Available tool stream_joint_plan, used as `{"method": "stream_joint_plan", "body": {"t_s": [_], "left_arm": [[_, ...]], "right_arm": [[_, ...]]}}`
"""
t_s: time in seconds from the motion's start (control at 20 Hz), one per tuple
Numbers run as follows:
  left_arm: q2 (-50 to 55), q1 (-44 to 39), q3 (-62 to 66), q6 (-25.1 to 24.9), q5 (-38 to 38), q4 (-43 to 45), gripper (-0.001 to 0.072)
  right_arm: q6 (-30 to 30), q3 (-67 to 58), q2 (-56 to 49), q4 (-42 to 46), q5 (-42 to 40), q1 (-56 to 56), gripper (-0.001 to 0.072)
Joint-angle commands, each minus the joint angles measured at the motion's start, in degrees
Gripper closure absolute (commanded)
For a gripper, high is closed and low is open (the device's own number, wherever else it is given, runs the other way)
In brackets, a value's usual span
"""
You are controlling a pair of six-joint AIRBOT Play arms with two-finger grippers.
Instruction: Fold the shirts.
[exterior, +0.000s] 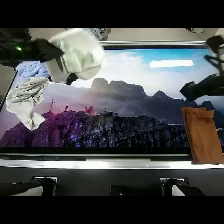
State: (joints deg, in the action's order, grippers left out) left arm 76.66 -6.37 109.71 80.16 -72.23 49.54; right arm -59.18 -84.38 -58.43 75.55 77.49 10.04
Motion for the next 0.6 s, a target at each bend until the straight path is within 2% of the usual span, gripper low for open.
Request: {"method": "stream_joint_plan", "body": {"t_s": [0.0, 0.15, 0.3, 0.4, 0.55], "left_arm": [[-9.99, -11.32, -1.92, -2.05, 2.19, -0.02, 0.0679], [-9.84, -20.74, -9.09, -1.14, 1.44, 0.00, 0.0679], [-8.44, -28.68, -25.42, -2.64, 2.78, 0.17, 0.0678], [-5.73, -31.87, -37.40, -5.33, 3.43, 0.24, 0.0678], [1.53, -34.12, -49.68, -5.35, 9.01, 0.31, 0.0681]], "right_arm": [[-0.20, -0.07, 10.47, 1.66, 3.26, 0.00, 0.0048], [-0.85, -0.04, 15.21, 3.74, 9.31, 0.00, 0.0048], [-1.46, 0.57, 15.67, 6.19, 17.73, 0.00, 0.0048], [-1.68, 3.32, 15.63, 6.12, 17.84, 0.00, 0.0048], [-1.68, 11.50, 15.63, 6.12, 12.48, 0.00, 0.0048]]}}
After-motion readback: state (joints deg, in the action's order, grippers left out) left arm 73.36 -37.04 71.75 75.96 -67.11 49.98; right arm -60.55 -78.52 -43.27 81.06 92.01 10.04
